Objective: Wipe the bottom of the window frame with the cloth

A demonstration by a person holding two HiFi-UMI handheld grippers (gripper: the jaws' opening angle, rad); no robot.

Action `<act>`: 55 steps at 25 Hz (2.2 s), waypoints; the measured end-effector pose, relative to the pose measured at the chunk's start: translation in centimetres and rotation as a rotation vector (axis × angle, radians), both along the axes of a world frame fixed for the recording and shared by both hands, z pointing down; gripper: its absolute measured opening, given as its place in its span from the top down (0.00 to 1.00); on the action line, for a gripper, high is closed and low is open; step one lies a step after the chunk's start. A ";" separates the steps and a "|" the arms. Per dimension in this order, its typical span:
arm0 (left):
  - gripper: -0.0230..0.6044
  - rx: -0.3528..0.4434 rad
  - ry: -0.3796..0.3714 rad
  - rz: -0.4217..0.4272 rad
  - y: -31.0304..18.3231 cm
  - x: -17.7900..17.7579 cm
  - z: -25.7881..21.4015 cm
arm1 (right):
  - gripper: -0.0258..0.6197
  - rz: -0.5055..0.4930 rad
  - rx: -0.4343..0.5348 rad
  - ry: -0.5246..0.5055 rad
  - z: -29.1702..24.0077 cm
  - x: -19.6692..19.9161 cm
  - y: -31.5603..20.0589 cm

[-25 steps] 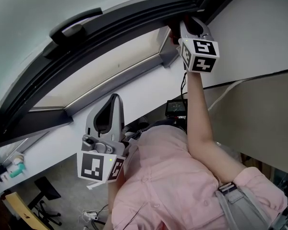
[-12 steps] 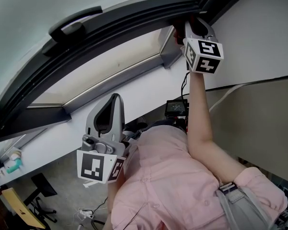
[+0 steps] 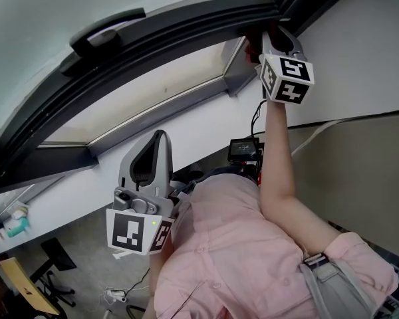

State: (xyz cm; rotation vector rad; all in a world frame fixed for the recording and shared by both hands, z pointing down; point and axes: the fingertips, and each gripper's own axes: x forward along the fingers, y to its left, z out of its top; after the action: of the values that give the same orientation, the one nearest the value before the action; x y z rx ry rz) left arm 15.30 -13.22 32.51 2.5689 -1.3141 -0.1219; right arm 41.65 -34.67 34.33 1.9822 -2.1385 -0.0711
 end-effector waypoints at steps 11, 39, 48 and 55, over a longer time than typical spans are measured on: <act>0.97 0.002 0.008 -0.016 -0.1 -0.9 0.2 | 0.87 0.016 0.003 -0.001 0.1 0.0 0.0; 0.97 0.041 0.035 -0.173 2.0 -5.3 -0.5 | 0.87 0.116 -0.007 -0.142 0.5 3.5 -0.4; 0.97 0.004 0.009 -0.153 3.3 -7.5 0.0 | 0.86 -0.050 -0.043 -0.215 0.5 0.7 3.2; 0.97 -0.046 -0.012 -0.146 3.3 -9.5 1.1 | 0.86 -0.225 -0.060 -0.219 -0.9 -4.1 13.3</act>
State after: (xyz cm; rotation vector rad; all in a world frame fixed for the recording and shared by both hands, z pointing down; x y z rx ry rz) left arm 5.80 -9.89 33.56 2.4384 -1.4903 -0.1020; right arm 37.58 -21.42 33.45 1.7806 -2.4626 0.1796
